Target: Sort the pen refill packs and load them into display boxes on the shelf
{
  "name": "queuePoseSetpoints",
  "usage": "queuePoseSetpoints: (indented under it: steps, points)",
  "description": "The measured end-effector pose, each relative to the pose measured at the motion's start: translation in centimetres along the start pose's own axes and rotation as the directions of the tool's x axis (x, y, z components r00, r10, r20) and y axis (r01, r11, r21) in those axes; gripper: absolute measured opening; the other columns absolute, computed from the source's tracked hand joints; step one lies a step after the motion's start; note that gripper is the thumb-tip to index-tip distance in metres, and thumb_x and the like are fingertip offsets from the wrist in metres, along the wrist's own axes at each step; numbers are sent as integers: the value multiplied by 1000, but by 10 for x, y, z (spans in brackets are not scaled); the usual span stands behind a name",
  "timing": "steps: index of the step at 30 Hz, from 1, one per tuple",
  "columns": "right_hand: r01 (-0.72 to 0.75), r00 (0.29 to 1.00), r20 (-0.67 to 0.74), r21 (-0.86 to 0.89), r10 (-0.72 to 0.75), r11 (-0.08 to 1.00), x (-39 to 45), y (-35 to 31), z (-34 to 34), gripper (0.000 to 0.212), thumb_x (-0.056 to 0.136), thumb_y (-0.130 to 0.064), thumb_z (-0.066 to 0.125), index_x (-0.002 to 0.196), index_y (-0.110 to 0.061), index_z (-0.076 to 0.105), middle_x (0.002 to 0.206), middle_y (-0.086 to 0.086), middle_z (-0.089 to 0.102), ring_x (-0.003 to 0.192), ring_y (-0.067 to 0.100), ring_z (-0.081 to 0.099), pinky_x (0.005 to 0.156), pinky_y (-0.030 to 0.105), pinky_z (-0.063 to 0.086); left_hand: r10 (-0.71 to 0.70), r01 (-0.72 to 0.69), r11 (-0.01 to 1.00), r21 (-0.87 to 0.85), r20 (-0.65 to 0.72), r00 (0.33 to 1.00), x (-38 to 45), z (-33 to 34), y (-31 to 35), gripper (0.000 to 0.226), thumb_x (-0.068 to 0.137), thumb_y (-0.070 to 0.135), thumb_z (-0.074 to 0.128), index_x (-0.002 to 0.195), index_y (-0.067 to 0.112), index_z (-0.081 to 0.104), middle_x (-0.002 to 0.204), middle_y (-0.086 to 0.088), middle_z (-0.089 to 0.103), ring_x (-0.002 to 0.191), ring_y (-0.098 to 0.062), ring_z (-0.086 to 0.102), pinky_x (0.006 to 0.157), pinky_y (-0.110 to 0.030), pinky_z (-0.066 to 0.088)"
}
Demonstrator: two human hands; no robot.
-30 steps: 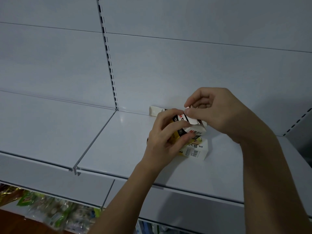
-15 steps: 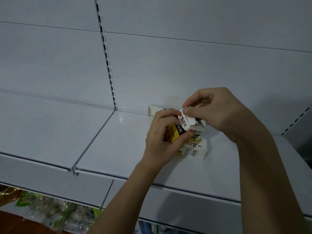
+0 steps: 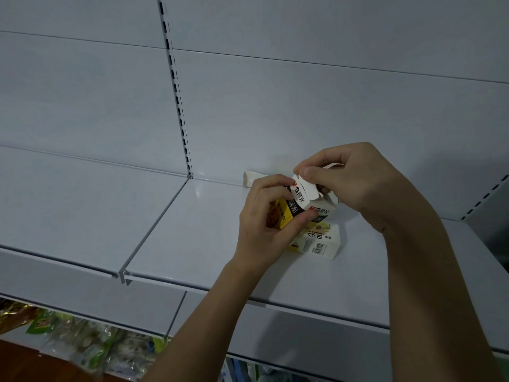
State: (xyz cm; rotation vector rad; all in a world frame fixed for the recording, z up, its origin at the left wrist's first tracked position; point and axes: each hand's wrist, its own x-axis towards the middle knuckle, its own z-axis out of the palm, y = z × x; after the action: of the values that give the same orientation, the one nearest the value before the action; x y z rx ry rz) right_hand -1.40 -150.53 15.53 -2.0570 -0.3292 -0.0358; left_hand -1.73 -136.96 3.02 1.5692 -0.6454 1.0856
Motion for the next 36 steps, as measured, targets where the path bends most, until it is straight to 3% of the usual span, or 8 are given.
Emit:
queuePoseSetpoints:
  steps: [10,13,18,21,26,30,33,36]
  points:
    - [-26,996,-82,13,27,1000,6,2,7,12,83,-10,73,76,-20,73,76,1,70,62,8,63,57,21,53,-4,4,1000,12,-21,1000,1,1,-2,29,85,27,75,100,13,54,113,-1,56,103,-26,60,74,-48,55]
    - [-11,994,-105,-12,10,1000,8,4,10,11,83,-11,72,77,-21,72,77,0,70,68,10,64,57,19,51,-5,5,1000,25,-23,1000,1,2,-1,28,85,27,75,99,14,55,113,-1,56,103,-23,60,76,-47,55]
    - [-8,992,-125,-17,6,1000,8,7,16,14,83,-13,71,74,-23,73,72,-5,70,77,15,67,74,35,57,-14,15,999,36,-14,1000,1,2,0,28,84,27,75,100,15,55,113,1,56,104,-22,59,77,-45,55]
    - [0,995,-101,6,1,1000,5,7,18,12,85,-16,73,75,-24,73,72,-5,71,75,16,69,74,38,59,-51,52,999,12,-24,998,2,1,0,30,83,28,76,100,14,55,112,1,56,103,-27,59,74,-49,54]
    - [58,982,-185,140,-31,988,-4,10,38,9,87,-22,73,94,-21,67,75,2,65,60,12,63,54,22,51,-167,162,985,-54,-88,982,1,-4,-1,32,79,16,79,101,6,57,113,-12,57,106,-36,59,77,-56,50]
    - [184,920,-367,102,-135,978,-6,18,66,14,88,-22,72,92,-23,59,91,-6,60,81,9,60,70,20,52,-235,230,972,-54,-125,964,3,-7,-1,30,79,7,75,103,4,58,113,-13,56,108,-36,57,82,-57,49]
    - [260,885,-374,-91,-275,961,-5,22,74,11,94,-23,63,83,-21,63,90,-11,58,92,10,53,75,15,44,-264,261,965,-39,-141,954,5,-9,-3,33,81,9,73,110,3,58,115,-10,55,108,-34,57,83,-55,50]
    - [326,863,-337,-196,-376,925,-6,30,76,21,98,-29,51,91,-20,69,94,-13,60,96,3,44,79,11,39,-294,298,955,3,-156,943,7,-10,-2,39,85,15,69,122,10,57,121,-3,55,107,-30,57,85,-52,51]
